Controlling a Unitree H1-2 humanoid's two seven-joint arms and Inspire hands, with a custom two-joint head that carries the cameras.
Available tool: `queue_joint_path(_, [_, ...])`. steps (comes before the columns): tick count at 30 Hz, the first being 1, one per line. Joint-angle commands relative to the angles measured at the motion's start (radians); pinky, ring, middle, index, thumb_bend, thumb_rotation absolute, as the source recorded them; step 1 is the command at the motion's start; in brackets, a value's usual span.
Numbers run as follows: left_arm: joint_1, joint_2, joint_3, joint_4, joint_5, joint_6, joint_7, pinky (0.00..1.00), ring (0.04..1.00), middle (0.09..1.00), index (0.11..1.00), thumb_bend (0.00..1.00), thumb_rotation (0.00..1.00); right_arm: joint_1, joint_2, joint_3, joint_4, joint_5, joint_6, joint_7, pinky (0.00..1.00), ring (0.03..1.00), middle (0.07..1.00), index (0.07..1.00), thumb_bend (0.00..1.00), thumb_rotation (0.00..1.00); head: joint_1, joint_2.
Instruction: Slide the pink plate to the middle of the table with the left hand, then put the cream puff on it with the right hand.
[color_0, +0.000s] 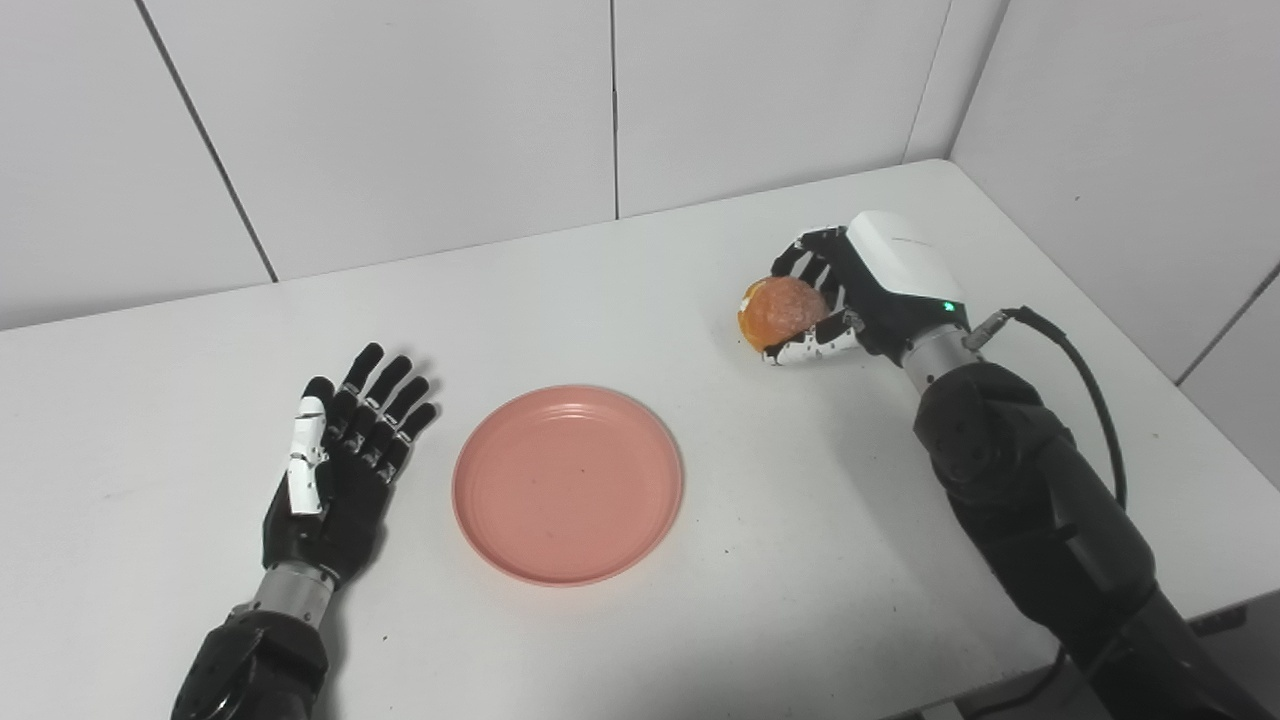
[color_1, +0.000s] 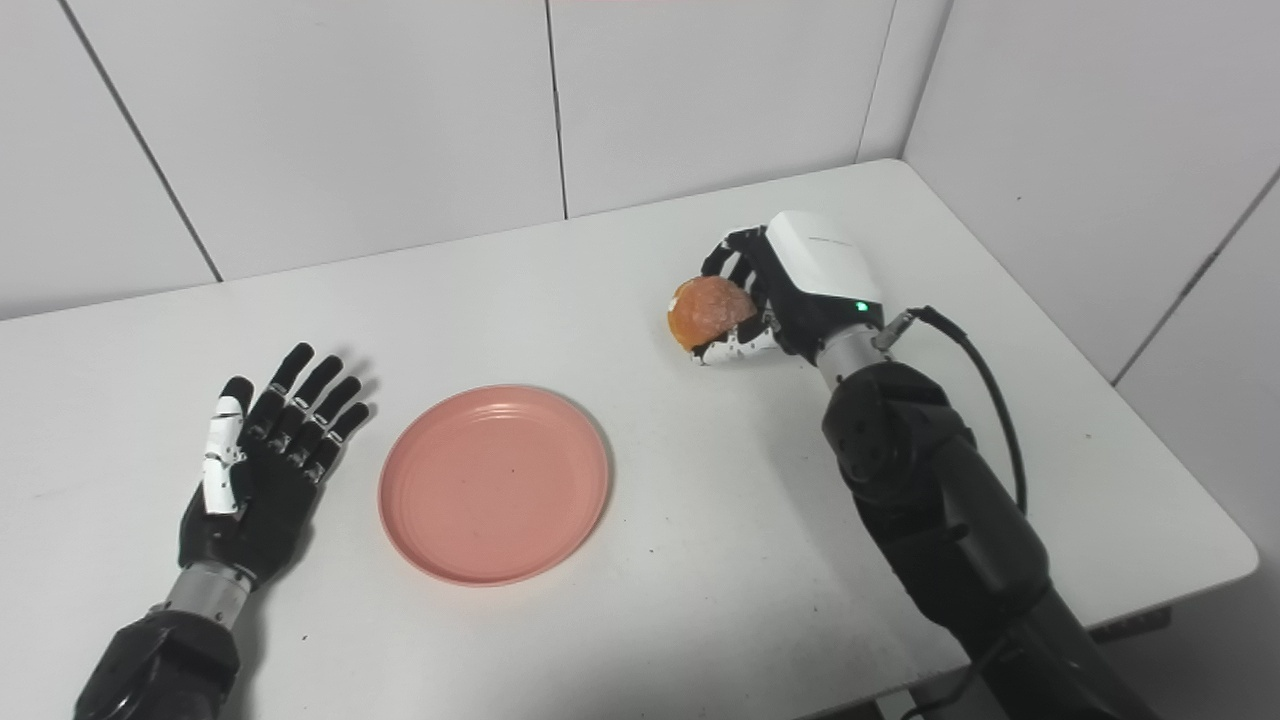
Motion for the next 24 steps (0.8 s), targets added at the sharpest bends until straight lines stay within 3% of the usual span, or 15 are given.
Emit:
queue_joint_path(1, [0.044,-0.013,-0.016,0.011,0.036,0.064,0.045,0.92,0.914,0.927,0.928,0.42,1.00,-0.053,-0.001,0.005,-0.040,-0.018,-0.018,0.000,0.31,0.395,0.437,0.541,0.52,0.00,0.045,0.006])
queue_joint_path(8, [0.052,-0.039,-0.040,-0.012,0.058,0.074,0.080,0.91,0.907,0.916,0.915,0.42,1.00,-0.087,0.042,0.059,-0.053,-0.016,-0.047,0.025,0.32,0.405,0.440,0.540,0.52,0.00,0.132,0.011])
queue_joint_path(13, [0.056,-0.066,-0.054,-0.036,0.075,0.092,0.116,0.90,0.905,0.917,0.918,0.41,1.00,-0.107,0.083,0.096,0.003,0.016,-0.122,0.004,0.32,0.404,0.441,0.533,0.52,0.00,0.215,0.024])
queue_joint_path(24, [0.058,-0.112,-0.083,-0.064,0.114,0.105,0.159,0.90,0.908,0.922,0.924,0.41,1.00,-0.115,0.145,0.160,0.022,0.004,-0.144,0.017,0.30,0.381,0.436,0.541,0.52,0.00,0.337,0.054])
